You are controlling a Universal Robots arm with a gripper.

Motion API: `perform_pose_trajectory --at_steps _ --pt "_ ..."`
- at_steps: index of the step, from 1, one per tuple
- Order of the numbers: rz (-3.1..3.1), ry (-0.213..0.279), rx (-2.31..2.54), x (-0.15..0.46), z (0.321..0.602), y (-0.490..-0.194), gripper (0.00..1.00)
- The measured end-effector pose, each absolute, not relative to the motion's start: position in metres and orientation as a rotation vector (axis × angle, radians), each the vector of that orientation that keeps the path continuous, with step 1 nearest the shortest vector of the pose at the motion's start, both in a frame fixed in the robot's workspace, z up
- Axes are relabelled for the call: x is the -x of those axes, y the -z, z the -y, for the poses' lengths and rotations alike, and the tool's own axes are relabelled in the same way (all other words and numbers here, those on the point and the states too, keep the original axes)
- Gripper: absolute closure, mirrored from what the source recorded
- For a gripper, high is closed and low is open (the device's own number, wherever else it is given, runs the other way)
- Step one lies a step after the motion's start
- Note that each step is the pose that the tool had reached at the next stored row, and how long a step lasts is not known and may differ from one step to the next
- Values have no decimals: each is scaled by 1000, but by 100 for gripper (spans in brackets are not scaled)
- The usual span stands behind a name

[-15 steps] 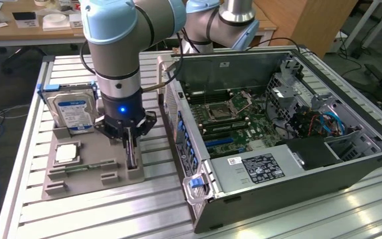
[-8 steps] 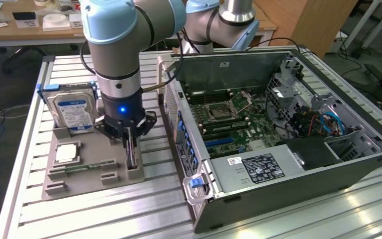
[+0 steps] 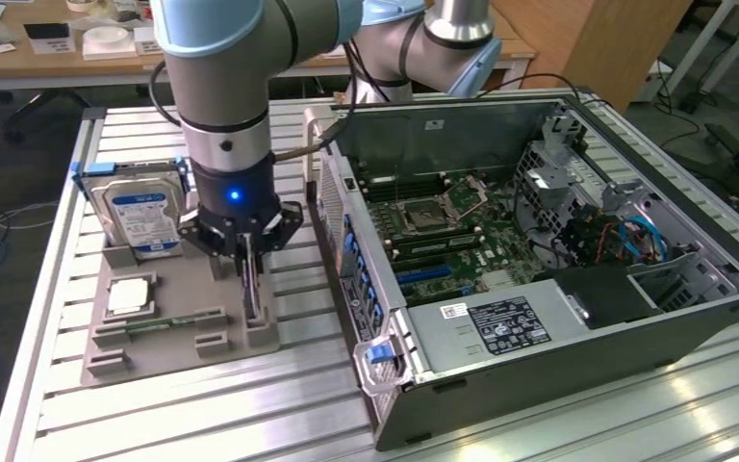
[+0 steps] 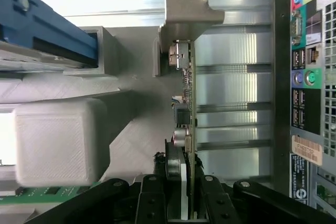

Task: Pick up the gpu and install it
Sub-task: 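Pick up the gpu and move the gpu toward the slot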

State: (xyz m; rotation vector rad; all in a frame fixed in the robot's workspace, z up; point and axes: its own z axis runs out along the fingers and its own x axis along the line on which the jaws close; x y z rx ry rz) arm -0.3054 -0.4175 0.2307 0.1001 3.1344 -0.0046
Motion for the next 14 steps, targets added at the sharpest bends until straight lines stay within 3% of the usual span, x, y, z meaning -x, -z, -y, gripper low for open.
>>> perform_pose_trajectory --at_steps 5,14 --pt "-3135 5 -100 305 417 -250 72" --pt "-3135 5 -100 305 417 -250 72"
